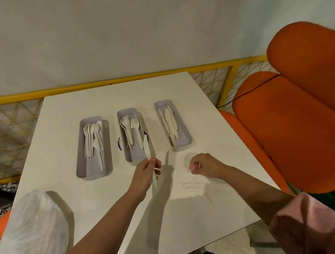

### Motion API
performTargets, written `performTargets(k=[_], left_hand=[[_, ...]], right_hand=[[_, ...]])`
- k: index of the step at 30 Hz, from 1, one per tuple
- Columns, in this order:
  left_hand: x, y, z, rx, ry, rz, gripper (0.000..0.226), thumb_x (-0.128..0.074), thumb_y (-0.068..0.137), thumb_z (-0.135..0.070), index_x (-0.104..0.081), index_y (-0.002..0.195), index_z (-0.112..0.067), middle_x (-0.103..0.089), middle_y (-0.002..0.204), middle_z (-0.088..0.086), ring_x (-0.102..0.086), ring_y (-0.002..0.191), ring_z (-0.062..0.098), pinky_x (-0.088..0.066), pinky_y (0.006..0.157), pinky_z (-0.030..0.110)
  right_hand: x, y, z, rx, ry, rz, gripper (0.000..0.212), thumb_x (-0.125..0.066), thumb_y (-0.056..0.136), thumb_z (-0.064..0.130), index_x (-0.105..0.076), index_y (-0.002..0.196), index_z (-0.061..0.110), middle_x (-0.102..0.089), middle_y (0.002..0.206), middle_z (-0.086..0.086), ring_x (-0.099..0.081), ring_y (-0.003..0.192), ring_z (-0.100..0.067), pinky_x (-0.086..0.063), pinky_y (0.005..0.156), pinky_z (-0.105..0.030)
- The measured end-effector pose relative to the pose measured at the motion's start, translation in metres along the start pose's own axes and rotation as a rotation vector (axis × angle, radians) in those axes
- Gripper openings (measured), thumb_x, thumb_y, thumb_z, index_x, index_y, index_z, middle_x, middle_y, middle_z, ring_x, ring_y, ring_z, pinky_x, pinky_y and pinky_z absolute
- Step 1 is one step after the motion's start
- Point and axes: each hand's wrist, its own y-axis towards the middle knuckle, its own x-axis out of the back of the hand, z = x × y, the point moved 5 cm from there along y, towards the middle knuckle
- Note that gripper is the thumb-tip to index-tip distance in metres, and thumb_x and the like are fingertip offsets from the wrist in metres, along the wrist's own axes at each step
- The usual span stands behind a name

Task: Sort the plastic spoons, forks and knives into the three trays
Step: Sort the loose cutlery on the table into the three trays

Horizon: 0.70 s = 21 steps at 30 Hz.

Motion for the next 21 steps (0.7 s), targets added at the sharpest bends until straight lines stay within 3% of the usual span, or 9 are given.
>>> performTargets(k=[4,8,10,14,21], left_hand=[[-0.01,-0.003,-0.002,-0.007,-0.008,0.036,0.034,-0.035,0.101,-0.024,-0.058,0.085,-0.006,-0.06,0.082,0.005,-0.055,0.074,0.018,-0.047,0.07,0.024],[-0.015,-0.004,-0.003,0.014,0.032,0.054,0.034,-0.034,0.101,-0.026,-0.058,0.084,-0.009,-0.06,0.082,0.004,-0.057,0.073,0.018,-0.046,0.072,0.025],[-0.016,-0.005,-0.002,0.023,0.051,0.06,0.034,-0.034,0.101,-0.027,-0.058,0.086,-0.008,-0.061,0.083,0.004,-0.057,0.071,0.017,-0.046,0.073,0.026],[-0.015,-0.008,-0.001,0.029,0.089,0.058,0.034,-0.034,0.101,-0.028,-0.059,0.088,-0.008,-0.061,0.084,0.004,-0.058,0.071,0.016,-0.045,0.072,0.025],[-0.008,-0.01,0.002,0.054,0.11,0.063,0.034,-0.035,0.101,-0.026,-0.059,0.088,-0.006,-0.061,0.083,0.007,-0.058,0.071,0.018,-0.047,0.07,0.026]], right_hand=[[-0.004,-0.013,-0.026,-0.072,-0.167,0.094,0.032,-0.076,0.075,0.016,-0.065,0.102,0.003,-0.05,0.08,0.007,-0.049,0.081,-0.014,-0.037,0.063,-0.012],[-0.02,-0.023,-0.036,-0.124,-0.398,0.171,0.059,-0.076,0.073,0.035,-0.051,0.121,0.012,-0.05,0.117,-0.002,-0.047,0.106,-0.018,-0.038,0.083,-0.025],[-0.026,-0.023,-0.035,-0.115,-0.456,0.134,0.052,-0.071,0.078,0.031,-0.05,0.121,0.01,-0.049,0.123,-0.004,-0.047,0.115,-0.021,-0.039,0.085,-0.027],[-0.033,-0.016,-0.025,-0.066,-0.476,0.063,0.027,-0.059,0.088,0.018,-0.056,0.112,0.005,-0.054,0.121,-0.011,-0.052,0.113,-0.026,-0.041,0.082,-0.031],[-0.047,-0.005,0.005,0.15,-0.637,0.069,0.028,-0.05,0.094,0.018,-0.053,0.12,0.006,-0.048,0.128,-0.011,-0.043,0.121,-0.026,-0.036,0.094,-0.033]])
